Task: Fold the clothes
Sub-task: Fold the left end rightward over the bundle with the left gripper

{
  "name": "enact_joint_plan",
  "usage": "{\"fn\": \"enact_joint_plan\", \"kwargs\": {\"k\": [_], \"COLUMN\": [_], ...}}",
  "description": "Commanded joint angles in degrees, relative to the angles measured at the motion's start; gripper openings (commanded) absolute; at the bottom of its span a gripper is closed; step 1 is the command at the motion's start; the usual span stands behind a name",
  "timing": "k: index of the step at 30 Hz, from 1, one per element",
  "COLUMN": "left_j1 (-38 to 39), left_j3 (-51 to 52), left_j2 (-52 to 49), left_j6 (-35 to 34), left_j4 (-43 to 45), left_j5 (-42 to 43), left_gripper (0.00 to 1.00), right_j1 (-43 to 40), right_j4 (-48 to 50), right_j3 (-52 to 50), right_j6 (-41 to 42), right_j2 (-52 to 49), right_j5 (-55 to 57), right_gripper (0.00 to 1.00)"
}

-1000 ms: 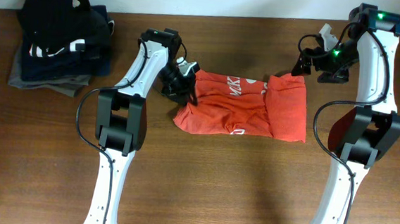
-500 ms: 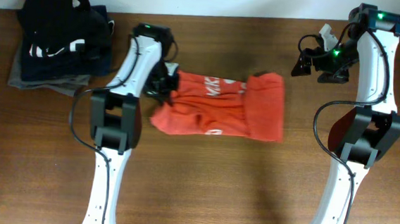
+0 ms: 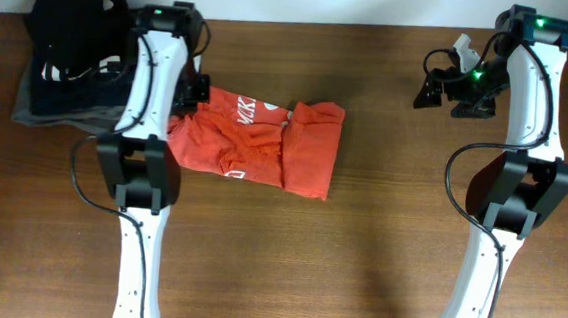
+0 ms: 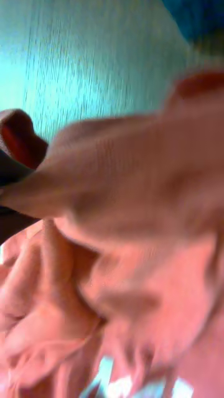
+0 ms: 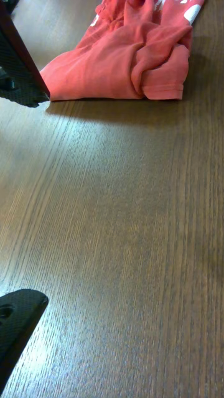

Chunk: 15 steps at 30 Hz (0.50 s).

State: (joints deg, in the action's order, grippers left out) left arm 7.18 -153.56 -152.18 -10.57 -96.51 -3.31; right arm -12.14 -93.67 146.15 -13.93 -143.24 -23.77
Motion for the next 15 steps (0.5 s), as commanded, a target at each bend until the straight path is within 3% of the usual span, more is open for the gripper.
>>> {"fn": "enact_joint_plan", "kwargs": {"k": [1,8,15], "left_j1": [4.57,15.87,26.08], "left_j3": [-1.27,-1.27,-1.27], "left_j2": [4.22,4.46,4.68], "left_j6": [-0.74,-0.74,-0.74], "left_j4": [-0.22,-0.22,-0.22], "left_j5": [-0.59,-1.57,-8.74], "left_gripper": [0.0,0.0,0.0], "right_j1": [-0.15,-0.15,-0.22], "right_j4": [0.17,0.94,1.07], "right_j3": [0.33,0.33,0.02], "right_j6": [-0.15,-0.17,-0.59], "right_j2": [1.33,1.33,1.33], "right_j5": [0.46,0.5,1.84], "right_gripper": [0.99,0.99,0.98]}}
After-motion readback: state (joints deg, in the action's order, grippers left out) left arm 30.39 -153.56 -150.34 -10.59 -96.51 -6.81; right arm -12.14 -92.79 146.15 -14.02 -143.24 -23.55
